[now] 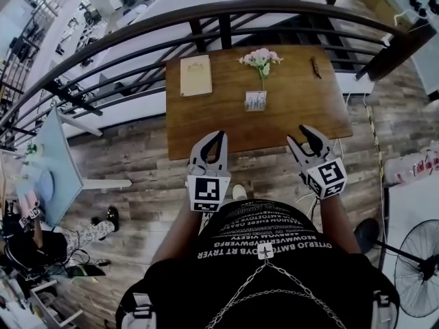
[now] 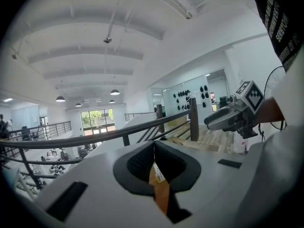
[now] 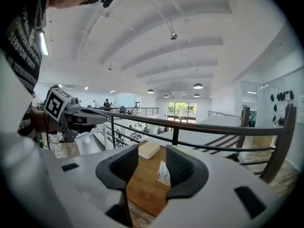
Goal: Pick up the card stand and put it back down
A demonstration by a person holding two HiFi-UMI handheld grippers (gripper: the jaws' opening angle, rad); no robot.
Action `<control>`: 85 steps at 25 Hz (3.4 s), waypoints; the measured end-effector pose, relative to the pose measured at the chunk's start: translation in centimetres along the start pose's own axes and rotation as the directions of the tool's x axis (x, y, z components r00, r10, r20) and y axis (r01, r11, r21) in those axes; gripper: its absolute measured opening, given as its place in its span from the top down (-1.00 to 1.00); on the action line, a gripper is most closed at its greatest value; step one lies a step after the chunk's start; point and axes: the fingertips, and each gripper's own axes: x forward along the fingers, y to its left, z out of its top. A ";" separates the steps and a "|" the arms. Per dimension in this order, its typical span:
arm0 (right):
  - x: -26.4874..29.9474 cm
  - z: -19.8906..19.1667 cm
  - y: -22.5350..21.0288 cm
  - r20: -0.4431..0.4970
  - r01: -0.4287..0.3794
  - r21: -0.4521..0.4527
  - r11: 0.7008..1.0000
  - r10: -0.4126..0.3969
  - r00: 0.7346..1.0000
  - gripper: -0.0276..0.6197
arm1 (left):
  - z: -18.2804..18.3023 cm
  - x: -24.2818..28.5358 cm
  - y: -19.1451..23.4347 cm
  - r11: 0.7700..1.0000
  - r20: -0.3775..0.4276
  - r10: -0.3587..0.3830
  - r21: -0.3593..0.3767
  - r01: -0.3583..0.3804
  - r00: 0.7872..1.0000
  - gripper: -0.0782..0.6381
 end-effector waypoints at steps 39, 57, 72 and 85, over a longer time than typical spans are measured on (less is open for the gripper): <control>13.5 -11.1 -11.6 -0.194 -0.055 0.158 0.986 0.086 0.977 0.40 | -0.8 14.5 3.9 1.000 -0.120 0.012 -0.016 -0.014 0.993 0.70; 26.6 -24.1 -11.6 -0.384 -0.264 0.177 0.948 0.313 0.869 0.38 | -3.1 20.8 8.4 0.994 -0.189 0.084 -0.056 -0.096 0.978 0.71; 31.1 -27.1 -10.9 -0.374 -0.275 0.180 0.945 0.324 0.869 0.39 | -5.0 20.8 7.1 0.995 -0.265 0.066 -0.055 -0.083 0.962 0.70; 29.5 -25.0 -9.8 -0.364 -0.275 0.161 0.948 0.316 0.876 0.47 | -4.2 17.7 7.6 0.992 -0.238 0.101 -0.046 -0.115 0.966 0.70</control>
